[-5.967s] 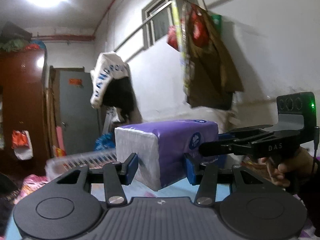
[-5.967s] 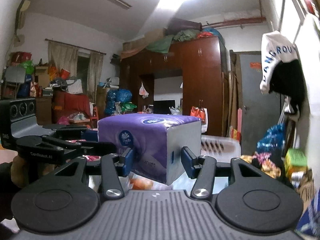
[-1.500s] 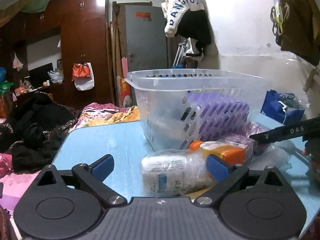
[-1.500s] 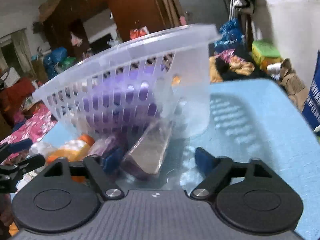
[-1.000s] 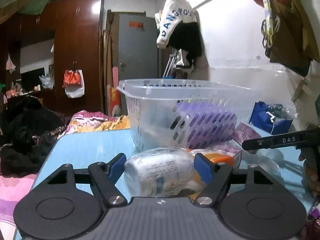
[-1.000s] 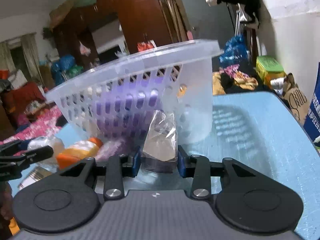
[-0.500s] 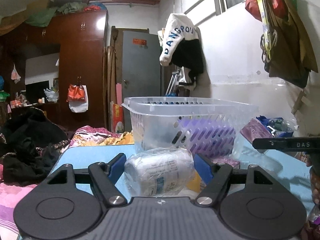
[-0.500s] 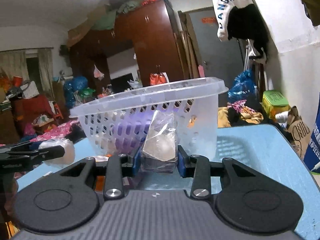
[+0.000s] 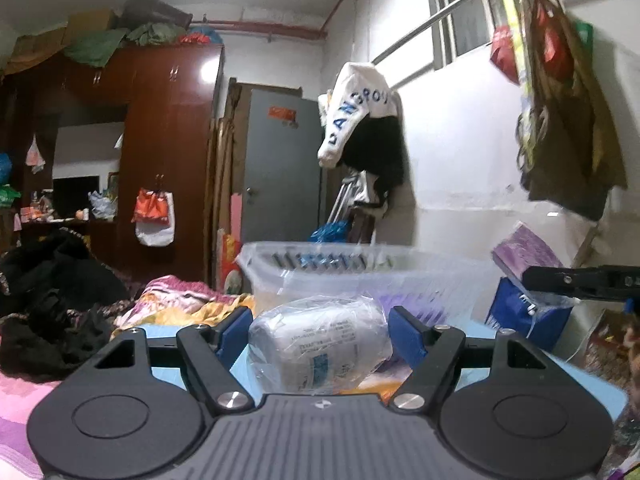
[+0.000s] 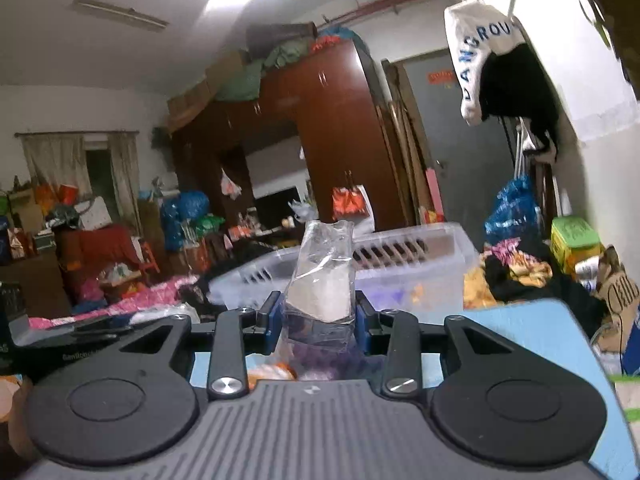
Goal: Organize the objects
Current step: 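Grasp the clear plastic bag with the right gripper while the left grasps the wrapped white roll, then drop the plastic bag and wrapped roll into the basket from both grippers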
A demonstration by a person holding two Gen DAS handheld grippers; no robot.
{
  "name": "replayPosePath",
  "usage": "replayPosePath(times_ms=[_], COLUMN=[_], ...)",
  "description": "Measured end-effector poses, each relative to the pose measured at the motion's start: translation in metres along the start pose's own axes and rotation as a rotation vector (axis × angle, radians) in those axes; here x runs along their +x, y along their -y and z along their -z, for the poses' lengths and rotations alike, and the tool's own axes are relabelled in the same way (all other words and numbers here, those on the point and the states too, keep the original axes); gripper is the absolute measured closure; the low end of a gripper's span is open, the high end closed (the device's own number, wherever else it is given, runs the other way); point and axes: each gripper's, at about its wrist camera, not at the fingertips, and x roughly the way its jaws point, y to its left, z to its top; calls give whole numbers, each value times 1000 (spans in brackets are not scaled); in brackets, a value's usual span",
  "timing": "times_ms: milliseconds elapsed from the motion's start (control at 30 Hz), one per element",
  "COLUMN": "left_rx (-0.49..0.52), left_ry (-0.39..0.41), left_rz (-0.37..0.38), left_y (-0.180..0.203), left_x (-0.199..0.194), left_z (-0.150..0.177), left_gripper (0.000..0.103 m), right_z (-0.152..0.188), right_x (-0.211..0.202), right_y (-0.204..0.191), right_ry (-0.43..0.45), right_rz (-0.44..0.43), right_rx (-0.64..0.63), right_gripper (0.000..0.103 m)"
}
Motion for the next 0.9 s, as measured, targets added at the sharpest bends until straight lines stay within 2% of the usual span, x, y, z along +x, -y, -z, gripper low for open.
replayPosePath(times_ms=[200,300,467,567,733,800,900], left_rx=[10,48,39,7,-19,-51,-64], left_ry=[11,12,-24,-78,-229,-261,-279], left_rz=[21,5,5,3,-2,-2,12], left_y=[10,19,28,26,19,13,8], left_x=[11,24,57,86,144,156,161], left_z=[-36,-52,-82,-96,-88,-81,-72], left_gripper=[26,25,26,26,25,25,24], right_z=[-28,-36,-50,-56,-52,-45,-38], right_x=[24,38,63,80,109,115,119], right_y=[1,7,17,22,40,46,44], right_ry=[-21,-23,-31,-55,-160,-193,-226], right_rz=[2,8,83,120,203,198,197], right_rx=[-55,-73,-109,-119,-92,-66,-94], right_gripper=[64,64,64,63,63,63,62])
